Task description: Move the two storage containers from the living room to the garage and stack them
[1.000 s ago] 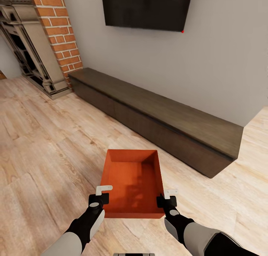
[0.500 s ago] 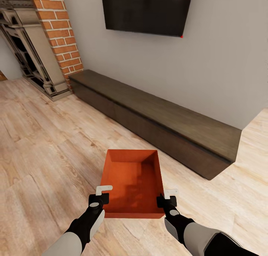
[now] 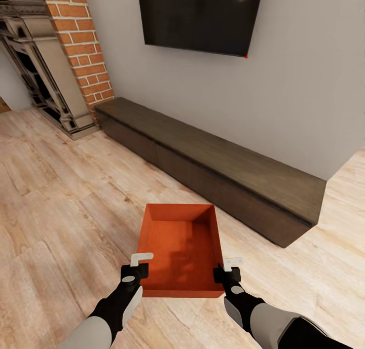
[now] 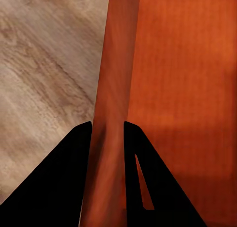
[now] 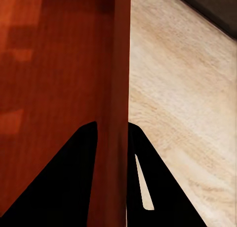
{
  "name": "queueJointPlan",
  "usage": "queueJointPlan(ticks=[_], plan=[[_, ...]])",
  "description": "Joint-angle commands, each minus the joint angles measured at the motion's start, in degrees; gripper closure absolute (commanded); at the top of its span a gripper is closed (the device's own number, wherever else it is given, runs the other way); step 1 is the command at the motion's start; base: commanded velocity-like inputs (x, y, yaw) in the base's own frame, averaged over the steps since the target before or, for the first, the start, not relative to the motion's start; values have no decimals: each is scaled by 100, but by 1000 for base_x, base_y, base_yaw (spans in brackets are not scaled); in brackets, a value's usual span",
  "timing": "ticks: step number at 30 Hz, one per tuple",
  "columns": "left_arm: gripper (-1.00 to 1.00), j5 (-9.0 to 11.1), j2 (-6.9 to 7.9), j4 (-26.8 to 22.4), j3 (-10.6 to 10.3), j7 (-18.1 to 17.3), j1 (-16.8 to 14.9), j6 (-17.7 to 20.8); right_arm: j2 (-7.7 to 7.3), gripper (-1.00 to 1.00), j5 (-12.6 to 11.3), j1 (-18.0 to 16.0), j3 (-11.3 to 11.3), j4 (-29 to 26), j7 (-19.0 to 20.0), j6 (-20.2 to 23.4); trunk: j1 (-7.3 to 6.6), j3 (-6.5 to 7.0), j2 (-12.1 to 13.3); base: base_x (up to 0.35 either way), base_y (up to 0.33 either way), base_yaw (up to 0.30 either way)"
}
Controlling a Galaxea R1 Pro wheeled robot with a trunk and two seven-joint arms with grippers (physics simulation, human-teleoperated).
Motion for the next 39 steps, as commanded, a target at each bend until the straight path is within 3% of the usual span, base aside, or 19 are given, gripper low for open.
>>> queueJointPlan(ticks=[1, 39], plan=[[100, -10, 1, -21, 1, 70, -1, 34, 29, 100, 14, -2, -162, -3, 5, 9, -23, 15, 40, 0, 0, 0], [100, -10, 1, -30, 1, 70, -1, 34, 47, 100, 37, -2, -145, -3, 5, 9, -858, 697, 1564, 0, 0, 0]])
